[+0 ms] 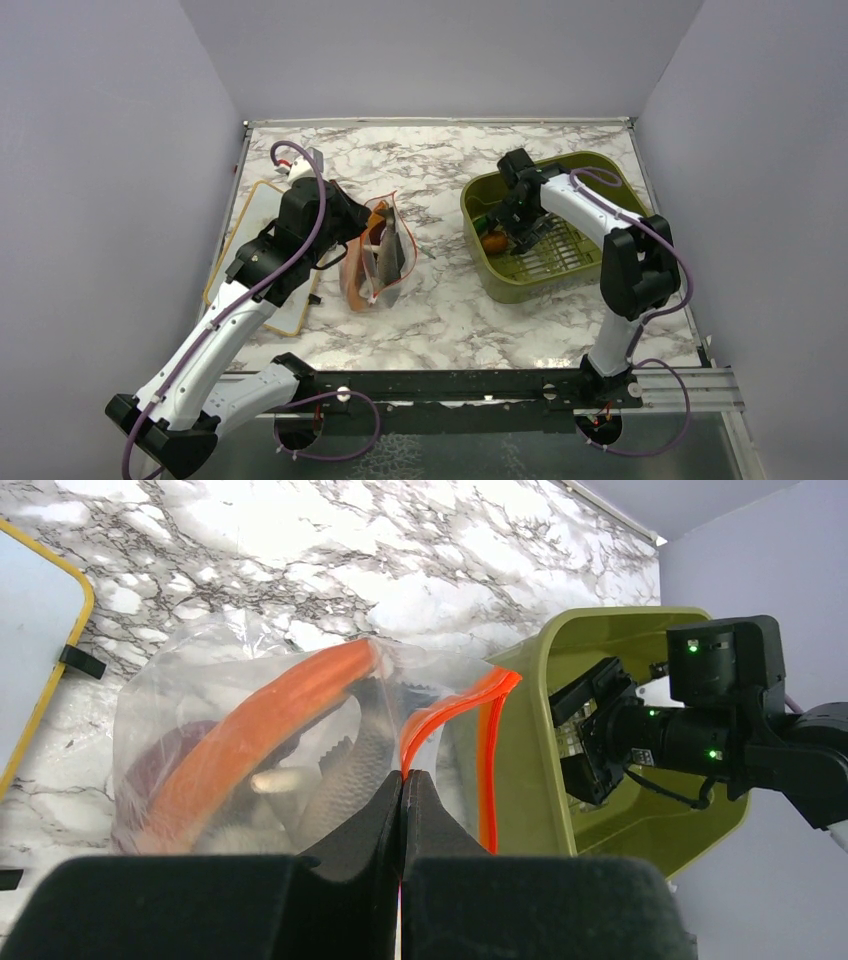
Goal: Place the food in the zip-top bag and seal the zipper
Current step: Pick up the fake fruit from the bin.
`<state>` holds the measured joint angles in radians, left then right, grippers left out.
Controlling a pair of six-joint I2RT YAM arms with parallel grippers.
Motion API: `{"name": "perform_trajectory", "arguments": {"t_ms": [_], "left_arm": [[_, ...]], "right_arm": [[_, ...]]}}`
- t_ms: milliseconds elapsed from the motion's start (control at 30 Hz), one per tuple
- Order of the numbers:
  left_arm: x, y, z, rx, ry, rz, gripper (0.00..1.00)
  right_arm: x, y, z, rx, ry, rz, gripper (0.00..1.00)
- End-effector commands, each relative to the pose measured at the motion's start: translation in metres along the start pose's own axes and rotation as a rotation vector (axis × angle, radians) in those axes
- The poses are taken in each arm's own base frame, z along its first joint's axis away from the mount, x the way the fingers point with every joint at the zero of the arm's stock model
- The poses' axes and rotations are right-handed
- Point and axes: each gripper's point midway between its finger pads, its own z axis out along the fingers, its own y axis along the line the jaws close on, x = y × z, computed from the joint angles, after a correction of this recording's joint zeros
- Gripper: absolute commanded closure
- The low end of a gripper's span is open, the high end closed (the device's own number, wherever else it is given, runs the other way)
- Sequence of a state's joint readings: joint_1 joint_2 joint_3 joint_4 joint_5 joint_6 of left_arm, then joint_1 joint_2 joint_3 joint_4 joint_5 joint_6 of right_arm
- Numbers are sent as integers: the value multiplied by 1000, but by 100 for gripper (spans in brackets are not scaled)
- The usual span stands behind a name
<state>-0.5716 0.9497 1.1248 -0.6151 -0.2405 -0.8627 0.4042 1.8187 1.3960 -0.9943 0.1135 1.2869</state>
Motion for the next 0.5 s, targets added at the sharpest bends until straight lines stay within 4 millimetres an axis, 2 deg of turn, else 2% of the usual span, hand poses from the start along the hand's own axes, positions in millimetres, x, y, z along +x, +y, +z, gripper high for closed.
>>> {"name": "perform_trajectory", "arguments": {"t_ms": [0, 100, 233, 467], "left_arm": [[-21, -12, -14, 47, -75, -14, 100], [-21, -12, -14, 47, -72, -13, 100], [-21, -13, -13, 47, -71, -11, 100], [-19, -10, -16, 51, -67, -10, 100]], "right_arm": [[7, 12, 8, -33, 47, 21, 28], [10, 14, 14, -40, 62, 11, 30], [10, 17, 19, -58, 60, -6, 37], [0, 13, 11, -78, -7, -35, 53]]}}
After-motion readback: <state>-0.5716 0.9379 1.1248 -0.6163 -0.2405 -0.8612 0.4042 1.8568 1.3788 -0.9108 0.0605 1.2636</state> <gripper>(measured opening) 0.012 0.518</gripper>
